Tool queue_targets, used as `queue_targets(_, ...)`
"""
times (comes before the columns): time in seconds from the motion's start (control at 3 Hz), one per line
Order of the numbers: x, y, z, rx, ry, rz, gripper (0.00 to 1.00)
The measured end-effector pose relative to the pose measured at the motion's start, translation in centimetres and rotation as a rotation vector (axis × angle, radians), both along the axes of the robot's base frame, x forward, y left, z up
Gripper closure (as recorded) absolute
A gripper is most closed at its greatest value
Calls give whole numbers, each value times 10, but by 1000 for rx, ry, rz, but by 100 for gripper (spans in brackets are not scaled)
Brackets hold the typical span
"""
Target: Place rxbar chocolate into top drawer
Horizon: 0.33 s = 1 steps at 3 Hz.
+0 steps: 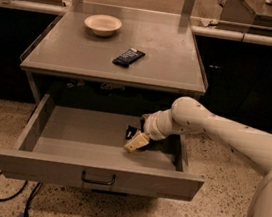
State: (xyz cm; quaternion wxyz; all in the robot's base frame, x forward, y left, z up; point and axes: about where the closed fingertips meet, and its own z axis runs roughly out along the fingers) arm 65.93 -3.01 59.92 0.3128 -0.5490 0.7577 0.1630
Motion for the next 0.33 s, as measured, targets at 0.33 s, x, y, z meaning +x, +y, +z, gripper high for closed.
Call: queue_targets(0.33,0,0,0,0,0,0,0)
